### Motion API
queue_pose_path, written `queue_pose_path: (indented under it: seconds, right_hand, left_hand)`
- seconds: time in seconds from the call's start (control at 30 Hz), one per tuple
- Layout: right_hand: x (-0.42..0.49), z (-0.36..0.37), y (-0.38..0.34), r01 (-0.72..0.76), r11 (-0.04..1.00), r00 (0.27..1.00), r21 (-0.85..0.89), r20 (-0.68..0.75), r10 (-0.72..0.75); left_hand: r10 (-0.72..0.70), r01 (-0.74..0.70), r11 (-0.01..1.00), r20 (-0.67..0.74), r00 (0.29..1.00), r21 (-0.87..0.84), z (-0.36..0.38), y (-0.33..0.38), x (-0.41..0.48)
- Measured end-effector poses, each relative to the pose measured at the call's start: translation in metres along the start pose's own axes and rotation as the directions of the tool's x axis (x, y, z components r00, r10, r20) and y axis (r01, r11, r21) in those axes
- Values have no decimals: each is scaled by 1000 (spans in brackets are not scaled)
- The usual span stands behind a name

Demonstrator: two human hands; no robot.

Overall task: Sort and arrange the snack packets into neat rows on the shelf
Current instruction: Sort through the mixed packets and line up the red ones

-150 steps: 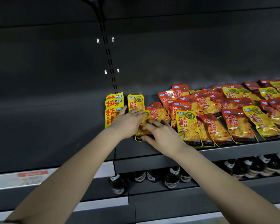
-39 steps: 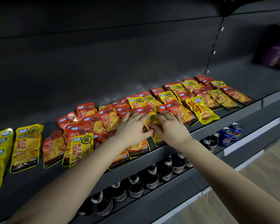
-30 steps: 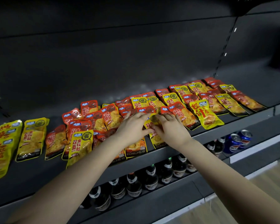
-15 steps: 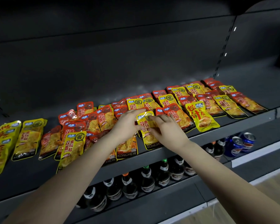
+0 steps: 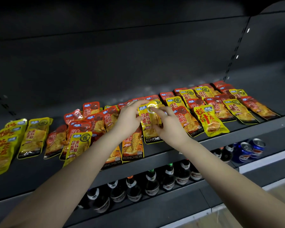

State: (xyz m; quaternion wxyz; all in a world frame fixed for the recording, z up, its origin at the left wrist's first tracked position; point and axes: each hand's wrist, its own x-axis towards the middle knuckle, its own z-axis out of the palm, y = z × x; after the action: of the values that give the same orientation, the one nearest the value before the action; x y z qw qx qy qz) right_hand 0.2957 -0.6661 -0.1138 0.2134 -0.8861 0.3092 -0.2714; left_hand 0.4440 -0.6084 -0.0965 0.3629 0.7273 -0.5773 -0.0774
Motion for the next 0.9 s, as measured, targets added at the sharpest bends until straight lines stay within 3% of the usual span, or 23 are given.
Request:
queue_pose_path:
  seconds: [0.3, 0.47, 0.77, 0.9]
  right_hand:
    - [33, 2, -37, 140, 988, 989, -67, -35, -142]
    - [55, 15, -72, 226, 973, 973, -47, -36, -228]
    - [66, 90, -148, 277, 959, 949, 56, 139, -282]
    - [65, 125, -186, 307, 950, 923, 54, 227, -311]
  left_hand:
    - [71, -75, 997, -178, 981, -16, -42, -10, 5]
    - [41, -49, 999, -275, 960, -22, -79, -26, -2]
    - [-149, 150, 988, -332, 931, -24, -150, -97, -57]
    - [-154, 190, 979, -328, 932, 80, -182, -132, -86]
